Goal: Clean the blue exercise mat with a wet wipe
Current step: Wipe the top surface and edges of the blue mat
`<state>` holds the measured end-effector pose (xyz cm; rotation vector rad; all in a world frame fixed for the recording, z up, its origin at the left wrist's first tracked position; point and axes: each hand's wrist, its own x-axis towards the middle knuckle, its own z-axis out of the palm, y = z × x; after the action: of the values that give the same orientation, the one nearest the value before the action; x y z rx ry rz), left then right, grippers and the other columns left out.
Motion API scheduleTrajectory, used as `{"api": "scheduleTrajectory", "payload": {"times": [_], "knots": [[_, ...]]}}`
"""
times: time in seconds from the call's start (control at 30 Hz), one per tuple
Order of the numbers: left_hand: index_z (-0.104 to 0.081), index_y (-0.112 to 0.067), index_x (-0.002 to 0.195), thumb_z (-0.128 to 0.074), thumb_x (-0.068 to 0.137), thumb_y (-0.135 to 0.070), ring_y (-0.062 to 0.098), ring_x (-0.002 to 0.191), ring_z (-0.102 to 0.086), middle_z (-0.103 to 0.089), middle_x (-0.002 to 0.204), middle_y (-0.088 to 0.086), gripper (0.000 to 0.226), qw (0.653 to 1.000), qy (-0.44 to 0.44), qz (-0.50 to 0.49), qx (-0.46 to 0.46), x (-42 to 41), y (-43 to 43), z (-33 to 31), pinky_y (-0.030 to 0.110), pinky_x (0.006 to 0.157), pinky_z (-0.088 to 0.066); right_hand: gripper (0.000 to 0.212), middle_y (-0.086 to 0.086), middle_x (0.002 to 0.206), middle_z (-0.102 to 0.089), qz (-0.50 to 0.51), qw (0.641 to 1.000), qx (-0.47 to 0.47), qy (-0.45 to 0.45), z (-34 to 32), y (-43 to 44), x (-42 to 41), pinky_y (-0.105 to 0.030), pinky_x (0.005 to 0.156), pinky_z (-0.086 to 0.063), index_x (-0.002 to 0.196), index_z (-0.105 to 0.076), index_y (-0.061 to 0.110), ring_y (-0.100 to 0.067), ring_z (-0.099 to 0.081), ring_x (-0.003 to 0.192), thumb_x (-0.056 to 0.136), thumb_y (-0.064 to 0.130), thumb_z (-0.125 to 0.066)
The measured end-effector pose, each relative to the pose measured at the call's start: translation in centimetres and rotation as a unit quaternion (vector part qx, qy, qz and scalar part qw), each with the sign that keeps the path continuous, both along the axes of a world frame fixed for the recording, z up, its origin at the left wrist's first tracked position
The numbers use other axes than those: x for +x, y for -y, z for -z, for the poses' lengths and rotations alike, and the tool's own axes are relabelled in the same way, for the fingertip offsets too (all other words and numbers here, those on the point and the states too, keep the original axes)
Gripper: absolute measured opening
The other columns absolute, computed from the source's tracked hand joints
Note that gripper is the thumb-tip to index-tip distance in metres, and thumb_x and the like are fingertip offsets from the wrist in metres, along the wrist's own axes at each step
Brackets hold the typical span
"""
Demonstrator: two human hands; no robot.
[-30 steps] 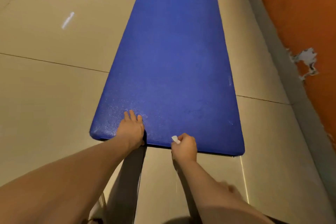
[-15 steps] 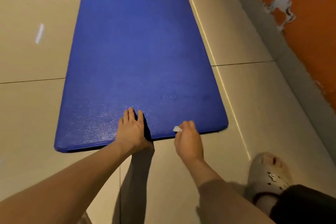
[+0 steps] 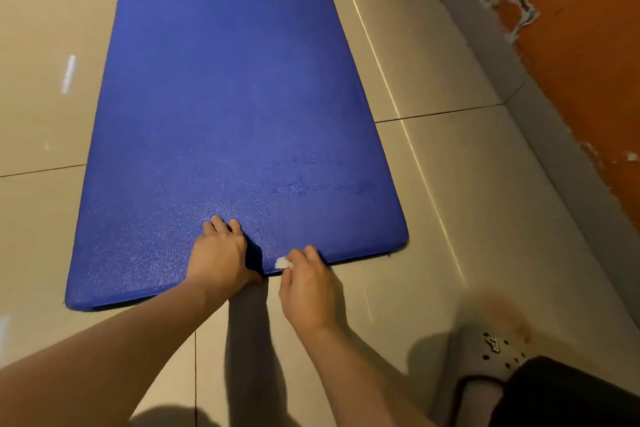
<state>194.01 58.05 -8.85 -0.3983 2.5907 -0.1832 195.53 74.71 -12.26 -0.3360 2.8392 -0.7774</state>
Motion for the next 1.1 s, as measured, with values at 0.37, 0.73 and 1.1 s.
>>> {"api": "scheduleTrajectory", "payload": {"times": [0.37,0.73,1.1], "knots": [[-0.032,-0.006,0.149,-0.072,0.068,-0.081,0.033,0.124,-0.049,-0.046,0.137,0.018,0.117,1.0,0.018,0.0,-0.008,-0.3,-0.7,-1.0,0.035,0.091,-0.056,0.012,0.004,0.101,-0.058,0.292,0.956,-0.013,-0.008,0.9,-10.5,-6.3,-0.036,0.075,-0.062,0.106,-0.059,0.024,-0.013,-0.062,0.087,0.097,0.031,-0.062],[-0.026,-0.007,0.151,-0.07,0.07,-0.081,0.035,0.131,-0.044,-0.038,0.145,0.019,0.118,1.0,0.015,0.0,-0.016,-0.2,-0.8,-0.8,0.037,0.092,-0.055,0.01,0.007,0.093,-0.055,0.266,0.964,-0.019,0.002,1.2,-12.2,-7.9,-0.037,0.07,-0.061,0.101,-0.057,0.027,-0.011,-0.06,0.08,0.097,0.034,-0.062],[-0.025,-0.009,0.151,-0.071,0.069,-0.08,0.034,0.133,-0.041,-0.034,0.146,0.017,0.118,1.0,0.004,-0.006,0.009,-0.1,-0.6,-0.8,0.038,0.086,-0.057,0.015,0.008,0.104,-0.058,0.12,0.992,-0.023,-0.004,0.9,-10.0,-5.3,-0.03,0.076,-0.061,0.108,-0.06,0.026,-0.01,-0.062,0.087,0.099,0.038,-0.058]]}}
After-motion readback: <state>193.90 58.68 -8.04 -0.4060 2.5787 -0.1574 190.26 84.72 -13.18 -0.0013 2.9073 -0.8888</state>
